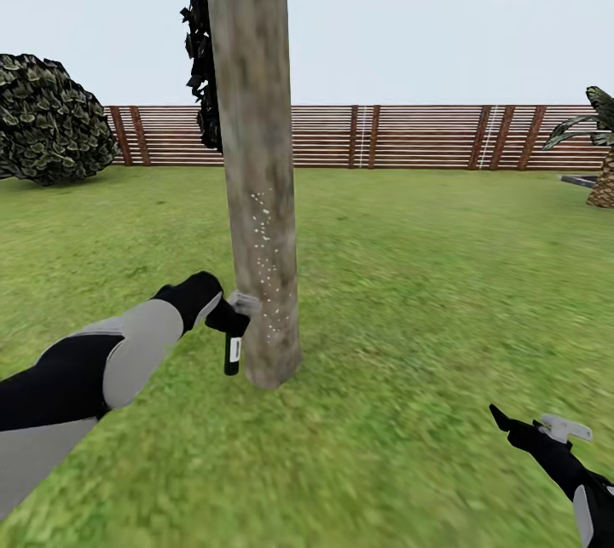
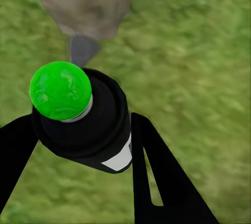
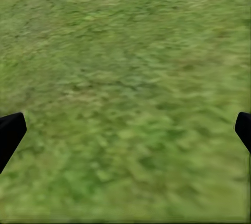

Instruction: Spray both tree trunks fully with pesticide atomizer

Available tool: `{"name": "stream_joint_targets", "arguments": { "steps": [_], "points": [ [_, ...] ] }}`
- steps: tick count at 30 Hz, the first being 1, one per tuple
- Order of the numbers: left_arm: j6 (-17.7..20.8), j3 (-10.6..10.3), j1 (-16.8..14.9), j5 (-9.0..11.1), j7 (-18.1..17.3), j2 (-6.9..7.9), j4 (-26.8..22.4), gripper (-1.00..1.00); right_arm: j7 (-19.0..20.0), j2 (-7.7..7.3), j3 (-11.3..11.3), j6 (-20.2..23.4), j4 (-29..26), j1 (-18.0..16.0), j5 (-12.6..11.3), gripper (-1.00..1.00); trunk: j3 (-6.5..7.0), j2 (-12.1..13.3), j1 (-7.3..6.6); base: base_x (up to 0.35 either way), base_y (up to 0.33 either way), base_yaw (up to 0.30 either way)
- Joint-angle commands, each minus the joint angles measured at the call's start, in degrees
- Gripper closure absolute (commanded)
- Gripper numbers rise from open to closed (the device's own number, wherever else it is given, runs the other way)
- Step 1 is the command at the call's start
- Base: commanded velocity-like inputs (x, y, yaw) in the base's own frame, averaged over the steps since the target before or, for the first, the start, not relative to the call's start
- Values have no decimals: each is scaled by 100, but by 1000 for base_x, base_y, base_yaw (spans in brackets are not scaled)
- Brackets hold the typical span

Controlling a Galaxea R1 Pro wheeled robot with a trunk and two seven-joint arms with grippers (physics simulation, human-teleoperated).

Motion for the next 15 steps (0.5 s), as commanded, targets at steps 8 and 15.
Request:
{"name": "stream_joint_targets", "arguments": {
  "steps": [8,15],
  "points": [
    [-842,41,598,94,989,-22,5,100,-15,0,0,0,16,0,565,-100,1,0,-1,0,0,0],
    [-909,41,702,611,1058,-33,16,100,-8,24,0,0,17,0,575,-100,1,0,-1,0,0,73]
  ]
}}
